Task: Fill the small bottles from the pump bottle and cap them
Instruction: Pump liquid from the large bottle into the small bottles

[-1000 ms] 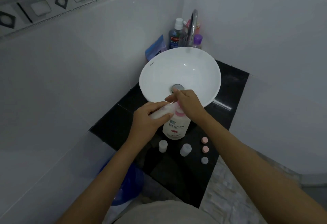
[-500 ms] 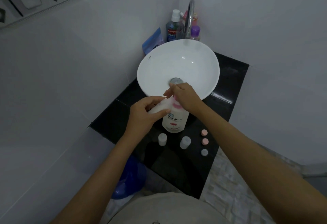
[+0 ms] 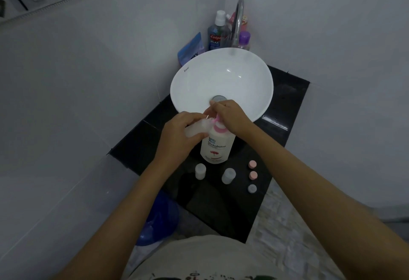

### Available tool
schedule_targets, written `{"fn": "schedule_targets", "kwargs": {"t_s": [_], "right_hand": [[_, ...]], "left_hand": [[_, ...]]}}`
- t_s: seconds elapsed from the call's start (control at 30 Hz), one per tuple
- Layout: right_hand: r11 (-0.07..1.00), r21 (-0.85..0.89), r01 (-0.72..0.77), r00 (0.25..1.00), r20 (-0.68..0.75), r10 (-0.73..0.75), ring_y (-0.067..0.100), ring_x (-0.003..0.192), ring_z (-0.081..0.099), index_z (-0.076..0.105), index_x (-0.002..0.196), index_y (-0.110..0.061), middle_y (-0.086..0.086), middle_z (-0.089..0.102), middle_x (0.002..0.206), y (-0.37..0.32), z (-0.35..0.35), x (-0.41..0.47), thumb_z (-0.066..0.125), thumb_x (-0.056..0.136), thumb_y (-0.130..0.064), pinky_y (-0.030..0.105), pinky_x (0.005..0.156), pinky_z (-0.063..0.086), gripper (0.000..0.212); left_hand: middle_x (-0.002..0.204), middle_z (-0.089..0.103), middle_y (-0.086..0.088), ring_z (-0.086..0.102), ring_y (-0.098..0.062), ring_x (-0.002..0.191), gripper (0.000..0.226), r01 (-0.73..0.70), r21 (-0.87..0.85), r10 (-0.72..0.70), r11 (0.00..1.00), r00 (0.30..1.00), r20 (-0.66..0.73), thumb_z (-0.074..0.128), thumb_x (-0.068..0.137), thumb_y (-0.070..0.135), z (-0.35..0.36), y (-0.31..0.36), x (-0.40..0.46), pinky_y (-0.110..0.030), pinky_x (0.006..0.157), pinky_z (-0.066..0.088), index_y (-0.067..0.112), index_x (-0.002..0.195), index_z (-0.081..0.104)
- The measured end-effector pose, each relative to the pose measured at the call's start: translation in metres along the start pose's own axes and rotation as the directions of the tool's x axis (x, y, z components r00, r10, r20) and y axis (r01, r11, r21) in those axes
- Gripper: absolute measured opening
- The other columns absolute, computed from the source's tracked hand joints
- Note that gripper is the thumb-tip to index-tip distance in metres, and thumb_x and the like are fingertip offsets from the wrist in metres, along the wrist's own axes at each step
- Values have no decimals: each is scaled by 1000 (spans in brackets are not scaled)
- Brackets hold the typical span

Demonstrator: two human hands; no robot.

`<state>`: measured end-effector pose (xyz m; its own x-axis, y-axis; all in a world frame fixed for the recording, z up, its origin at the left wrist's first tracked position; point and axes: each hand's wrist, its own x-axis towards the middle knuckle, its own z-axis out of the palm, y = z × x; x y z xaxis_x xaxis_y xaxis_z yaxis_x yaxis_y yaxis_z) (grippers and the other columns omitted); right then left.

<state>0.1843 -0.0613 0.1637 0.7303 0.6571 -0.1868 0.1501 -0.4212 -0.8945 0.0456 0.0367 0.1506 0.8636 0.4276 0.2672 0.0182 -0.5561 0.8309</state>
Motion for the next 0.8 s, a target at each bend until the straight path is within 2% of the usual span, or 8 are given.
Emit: {"fn": "schedule_targets", "kwargs": {"t_s": [0.2,0.33,0.43,0.53,0.63,0.7,0.8], "right_hand": [[1000,26,-9,1000,-13,9,18,85,61,73,91,-4,13,70,91,-2,-2,-3,40,99,-23,32,88,46,38],[1000,-5,-1,1000,1,1,18,85,60,72,93,-4,10,68,90,-5,-2,-5,39,99,-22,29,84,45,38],[1000,-11,0,1000,5,0,20,88,61,72,91,-6,12,69,93,-5,-2,-4,38,99,-22,32,88,45,39],[1000,-15,8,1000,8,-7,19,88,61,73,89,-7,11,69,91,-4,-2,-3,38,99,-22,32,89,45,39],[1000,-20,15,1000,1,-15,17,84,59,71,77,-13,9,69,86,-2,-2,-2,38,99,-23,31,85,44,40],[999,-42,17,1000,3,-17,17,81,58,68,68,-18,9,70,82,0,-1,0,38,99,-26,32,83,43,44],[998,-63,14,1000,18,-13,16,80,61,72,76,-18,10,72,79,4,-1,2,37,98,-29,33,87,44,43]], "left_hand": [[106,68,-3,62,-12,98,35,-149,182,149,972,989,14,76,80,21,-3,-4,9,-33,88,53,10,112,66],[109,67,-7,61,-16,101,37,-178,239,180,954,984,15,75,80,19,-6,-1,10,-32,90,52,8,113,65],[111,67,-7,61,-18,103,38,-186,283,188,941,982,19,76,79,17,-8,-2,9,-33,92,51,8,114,64],[108,67,-8,61,-18,100,37,-219,315,216,924,975,43,77,78,15,-11,0,10,-27,88,48,9,112,64],[108,66,-9,61,-20,98,36,-247,370,243,896,968,58,76,79,12,-14,4,12,-29,87,48,9,113,63],[111,64,-6,58,-16,100,35,-191,306,199,933,980,5,73,81,14,-18,7,13,-23,88,45,10,114,61],[109,63,2,56,-7,98,33,-61,99,70,993,993,-100,72,82,20,-24,8,11,-8,84,43,14,111,59]]}}
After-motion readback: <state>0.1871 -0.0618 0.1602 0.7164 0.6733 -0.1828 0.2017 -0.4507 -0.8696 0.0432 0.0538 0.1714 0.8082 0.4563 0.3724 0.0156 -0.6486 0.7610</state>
